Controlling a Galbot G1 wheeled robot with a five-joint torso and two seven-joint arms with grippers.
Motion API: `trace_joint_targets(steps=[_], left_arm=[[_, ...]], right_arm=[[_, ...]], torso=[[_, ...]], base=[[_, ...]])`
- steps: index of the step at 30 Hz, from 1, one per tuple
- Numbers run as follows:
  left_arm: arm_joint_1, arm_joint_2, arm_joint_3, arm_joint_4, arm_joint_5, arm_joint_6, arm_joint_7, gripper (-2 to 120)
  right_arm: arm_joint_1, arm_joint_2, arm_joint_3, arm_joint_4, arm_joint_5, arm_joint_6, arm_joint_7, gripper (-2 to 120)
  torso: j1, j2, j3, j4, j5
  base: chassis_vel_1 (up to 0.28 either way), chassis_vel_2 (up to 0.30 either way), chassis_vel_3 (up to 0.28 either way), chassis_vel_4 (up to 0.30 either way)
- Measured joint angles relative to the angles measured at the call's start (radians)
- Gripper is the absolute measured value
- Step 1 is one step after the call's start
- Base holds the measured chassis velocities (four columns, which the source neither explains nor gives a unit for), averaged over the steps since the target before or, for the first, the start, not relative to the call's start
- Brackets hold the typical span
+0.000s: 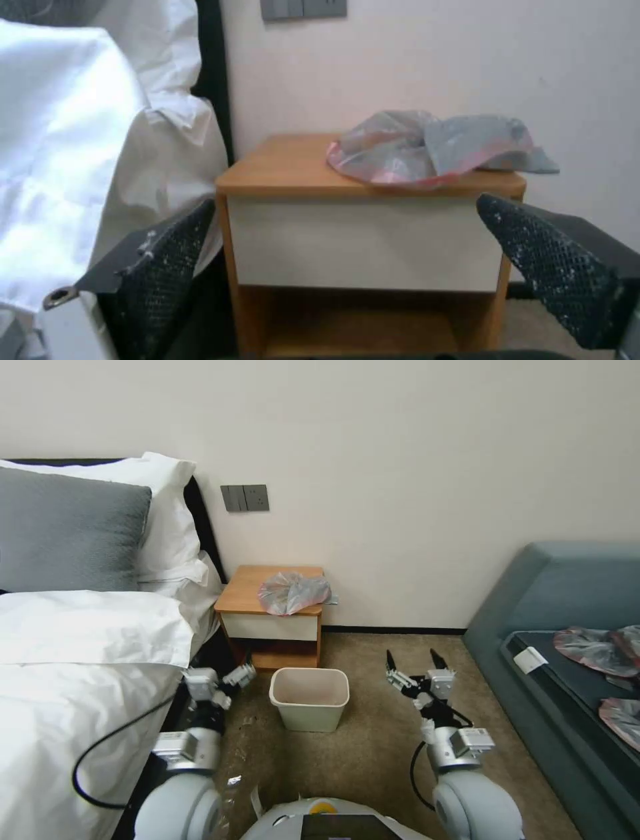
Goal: Pick up the garbage bag from the table and place it over the trash can.
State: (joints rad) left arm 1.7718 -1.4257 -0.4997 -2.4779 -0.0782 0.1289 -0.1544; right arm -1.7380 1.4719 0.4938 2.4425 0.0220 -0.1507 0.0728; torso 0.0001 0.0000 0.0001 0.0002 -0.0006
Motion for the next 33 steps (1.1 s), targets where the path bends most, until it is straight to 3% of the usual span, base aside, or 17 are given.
trace_joint_targets(steps=[12, 16, 17, 20, 22, 25, 29, 33], left_arm=[[0.010, -0.007, -0.014, 0.010, -0.007, 0.002, -0.025, 100], [0.005, -0.004, -0.011, 0.000, -0.015, 0.015, -0.038, 100], [0.005, -0.004, -0.011, 0.000, -0.015, 0.015, -0.038, 100], [-0.015, 0.034, -0.007, -0.001, -0.048, 0.038, -0.039, 100], [-0.019, 0.050, -0.005, -0.001, -0.060, 0.044, -0.040, 100], [-0.023, 0.078, -0.001, -0.001, -0.073, 0.052, -0.049, 100], [-0.028, 0.089, 0.000, -0.003, -0.079, 0.058, -0.055, 100], [-0.045, 0.088, -0.003, -0.006, -0.092, 0.072, -0.062, 100]], right_arm=[[0.036, -0.004, -0.013, -0.034, 0.075, -0.015, 0.013, 100], [0.118, -0.035, -0.029, -0.073, 0.280, -0.023, 0.071, 100], [0.118, -0.035, -0.029, -0.073, 0.280, -0.023, 0.071, 100], [0.185, -0.053, -0.031, -0.114, 0.470, -0.041, 0.099, 100], [0.209, -0.056, -0.031, -0.135, 0.517, -0.045, 0.104, 100], [0.290, -0.055, -0.035, -0.207, 0.653, -0.068, 0.116, 100], [0.351, -0.052, -0.045, -0.260, 0.732, -0.084, 0.127, 100], [0.534, -0.046, -0.070, -0.407, 0.933, -0.114, 0.144, 100]], torso=[[0.000, 0.000, 0.000, -0.0003, 0.0005], [0.000, 0.000, 0.000, 0.0001, 0.0007], [0.000, 0.000, 0.000, 0.0001, 0.0007], [0.000, 0.000, 0.000, -0.0003, 0.0005], [0.000, 0.000, 0.000, -0.0003, 0.0005], [0.000, 0.000, 0.000, -0.0003, 0.0005], [0.000, 0.000, 0.000, -0.0001, 0.0005], [0.000, 0.000, 0.000, 0.0000, 0.0005]], base=[[0.000, 0.000, 0.000, 0.000], [0.000, 0.000, 0.000, 0.000], [0.000, 0.000, 0.000, 0.000], [0.000, 0.000, 0.000, 0.000], [0.000, 0.000, 0.000, 0.000], [0.000, 0.000, 0.000, 0.000], [0.000, 0.000, 0.000, 0.000], [0.000, 0.000, 0.000, 0.000]])
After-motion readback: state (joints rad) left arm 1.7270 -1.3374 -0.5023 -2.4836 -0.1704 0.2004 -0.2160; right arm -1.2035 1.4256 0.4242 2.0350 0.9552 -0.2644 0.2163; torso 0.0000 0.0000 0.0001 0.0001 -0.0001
